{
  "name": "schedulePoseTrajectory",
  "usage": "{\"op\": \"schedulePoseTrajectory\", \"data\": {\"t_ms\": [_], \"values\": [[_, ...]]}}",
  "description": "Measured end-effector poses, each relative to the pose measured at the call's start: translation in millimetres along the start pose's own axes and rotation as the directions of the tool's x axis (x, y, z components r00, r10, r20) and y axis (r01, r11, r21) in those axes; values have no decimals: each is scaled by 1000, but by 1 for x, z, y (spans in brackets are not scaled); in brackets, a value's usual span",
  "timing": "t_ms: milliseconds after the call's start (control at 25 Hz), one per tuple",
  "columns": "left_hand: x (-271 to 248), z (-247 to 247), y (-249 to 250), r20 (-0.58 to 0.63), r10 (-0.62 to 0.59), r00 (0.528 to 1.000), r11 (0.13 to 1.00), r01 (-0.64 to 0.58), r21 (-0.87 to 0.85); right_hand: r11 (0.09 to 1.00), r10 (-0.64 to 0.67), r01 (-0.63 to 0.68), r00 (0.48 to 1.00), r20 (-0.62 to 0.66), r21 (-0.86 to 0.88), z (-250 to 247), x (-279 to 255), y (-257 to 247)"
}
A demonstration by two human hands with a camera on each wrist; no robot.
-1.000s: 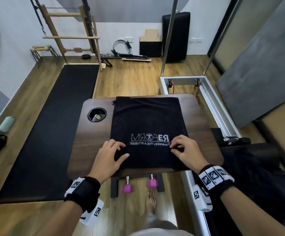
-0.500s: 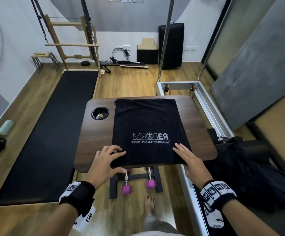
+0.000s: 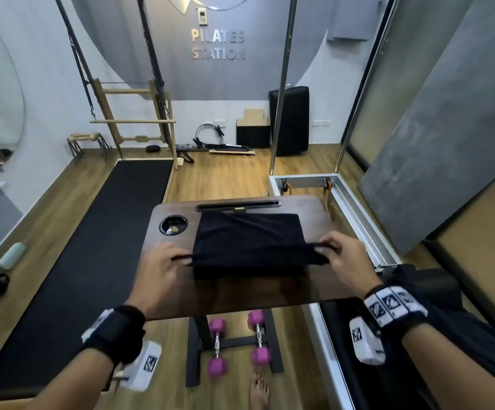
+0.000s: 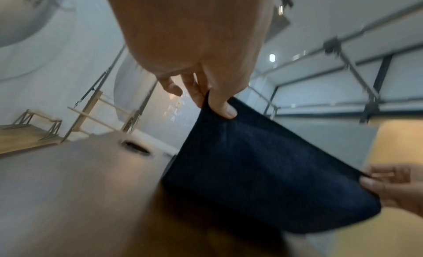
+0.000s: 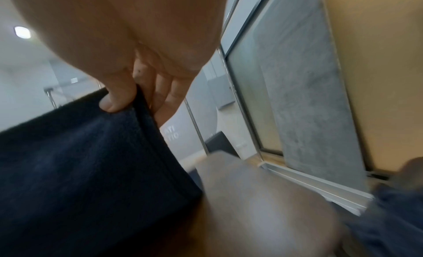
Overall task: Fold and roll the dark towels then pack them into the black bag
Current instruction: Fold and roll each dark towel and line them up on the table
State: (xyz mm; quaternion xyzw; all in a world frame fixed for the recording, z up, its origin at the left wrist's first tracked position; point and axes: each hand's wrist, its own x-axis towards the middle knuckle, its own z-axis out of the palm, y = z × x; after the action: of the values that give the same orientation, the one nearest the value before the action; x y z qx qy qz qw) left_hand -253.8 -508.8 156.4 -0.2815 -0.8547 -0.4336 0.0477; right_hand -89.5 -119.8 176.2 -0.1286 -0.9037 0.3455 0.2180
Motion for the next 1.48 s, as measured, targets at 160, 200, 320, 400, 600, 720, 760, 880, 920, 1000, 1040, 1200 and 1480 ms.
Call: {"op": "schedulePoseTrajectory", "data": {"t_ms": [160, 200, 320, 400, 600, 720, 760, 880, 920, 1000, 1040, 1200, 1480], "values": [[73, -54, 62, -282, -136, 950, 967, 65, -247, 988, 14, 9, 989, -145, 156, -55, 75, -60], [85, -65, 75, -319, -145, 937, 960, 56, -273, 983, 9, 23, 985, -172, 180, -67, 88, -71], [109, -82, 104, -388, -162, 908, 934, 14, -357, 955, 27, 24, 985, -169, 294, -89, 111, -95], [121, -87, 117, -391, -157, 907, 912, -19, -411, 900, 68, 9, 985, -161, 436, -97, 120, -106], [134, -97, 125, -339, -141, 930, 848, -63, -527, 791, 92, 36, 980, -178, 611, -116, 127, -116], [140, -92, 117, -294, -187, 937, 806, -25, -592, 780, 170, -27, 971, -171, 625, -115, 131, -108], [143, -88, 113, -250, -212, 945, 795, 18, -606, 787, 200, -66, 968, -152, 613, -110, 132, -104], [150, -72, 104, -107, -240, 965, 771, 122, -625, 763, 255, -154, 964, -73, 628, -92, 138, -99], [153, -67, 102, -98, -240, 966, 755, 122, -644, 744, 254, -153, 965, -64, 650, -87, 141, -97], [163, -60, 100, -123, -231, 965, 713, 81, -697, 736, 237, -116, 967, -93, 668, -81, 149, -94], [168, -58, 99, -142, -224, 964, 699, 57, -713, 740, 221, -88, 968, -118, 666, -80, 153, -94], [173, -53, 90, -197, -205, 959, 728, 15, -685, 732, 198, -27, 965, -174, 681, -77, 153, -90], [95, -2, 26, -128, -288, 949, 858, 196, -474, 818, 268, -164, 957, -114, 551, -23, 71, -19]]}}
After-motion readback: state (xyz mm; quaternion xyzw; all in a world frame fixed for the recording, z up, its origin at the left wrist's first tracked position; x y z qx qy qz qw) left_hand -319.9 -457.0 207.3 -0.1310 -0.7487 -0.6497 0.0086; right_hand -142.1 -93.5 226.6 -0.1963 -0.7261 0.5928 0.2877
